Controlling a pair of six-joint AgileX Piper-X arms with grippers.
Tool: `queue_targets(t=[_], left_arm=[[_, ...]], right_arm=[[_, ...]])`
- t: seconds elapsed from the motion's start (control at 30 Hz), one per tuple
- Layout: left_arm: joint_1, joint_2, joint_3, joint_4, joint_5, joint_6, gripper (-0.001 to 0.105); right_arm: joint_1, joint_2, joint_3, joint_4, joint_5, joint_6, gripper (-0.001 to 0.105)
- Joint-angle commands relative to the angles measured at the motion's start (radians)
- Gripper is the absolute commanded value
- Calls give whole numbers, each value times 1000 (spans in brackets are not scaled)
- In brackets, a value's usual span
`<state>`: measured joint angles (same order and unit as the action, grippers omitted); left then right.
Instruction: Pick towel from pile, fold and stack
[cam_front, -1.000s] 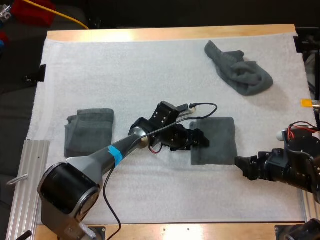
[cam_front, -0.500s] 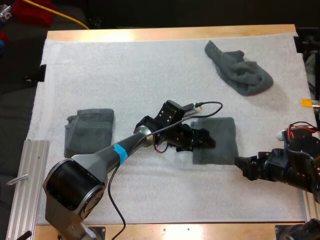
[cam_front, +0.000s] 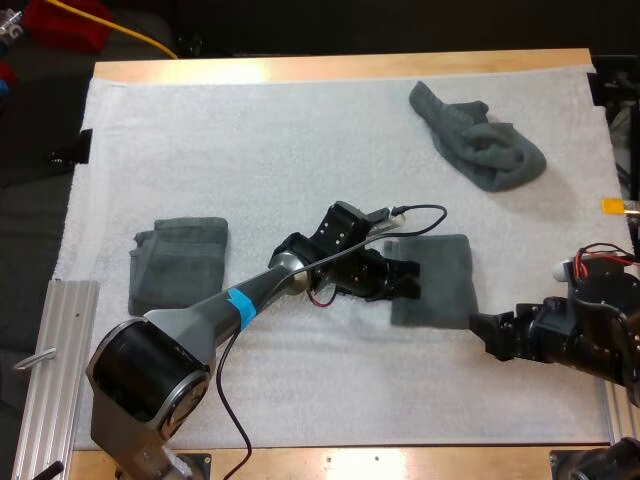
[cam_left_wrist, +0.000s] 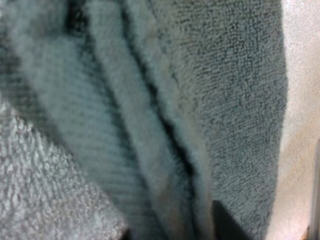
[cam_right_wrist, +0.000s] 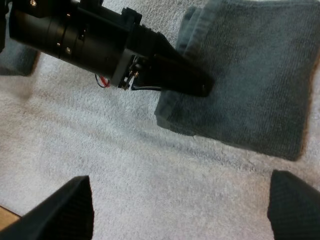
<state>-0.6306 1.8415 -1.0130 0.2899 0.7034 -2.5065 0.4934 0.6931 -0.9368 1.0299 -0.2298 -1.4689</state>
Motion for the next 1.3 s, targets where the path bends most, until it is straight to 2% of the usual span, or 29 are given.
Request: queue_targets(t=[0.0, 0.1, 0.33, 0.43, 0.5, 0.63, 0.87, 1.17, 1.27], left_arm=[[-6, -1, -8, -4, 6, 3, 6], [-6, -1, -8, -4, 14, 31, 0], [3, -36, -8, -2, 58, 110, 0], [28, -71, -8, -2, 81, 135, 0], [57, -95, -8, -2, 129, 141, 0], [106, -130, -8, 31, 155, 162, 0], [215, -221, -8, 163, 193, 279, 0], [357, -328, -11, 424, 190, 504, 0], [406, -351, -23, 529, 158, 580, 0]], right_arm=[[1, -6, -6, 6, -18, -12, 70], [1, -6, -6, 6, -19, -12, 70], [1, -6, -6, 6, -19, -12, 70], [1, -6, -6, 6, -19, -12, 70], [1, -6, -6, 6, -19, -12, 70], [1, -6, -6, 6, -19, -10, 70], [1, -6, -6, 6, -19, -10, 70], [1, -6, -6, 6, -22, -10, 70], [1, -6, -6, 6, -22, -10, 70]])
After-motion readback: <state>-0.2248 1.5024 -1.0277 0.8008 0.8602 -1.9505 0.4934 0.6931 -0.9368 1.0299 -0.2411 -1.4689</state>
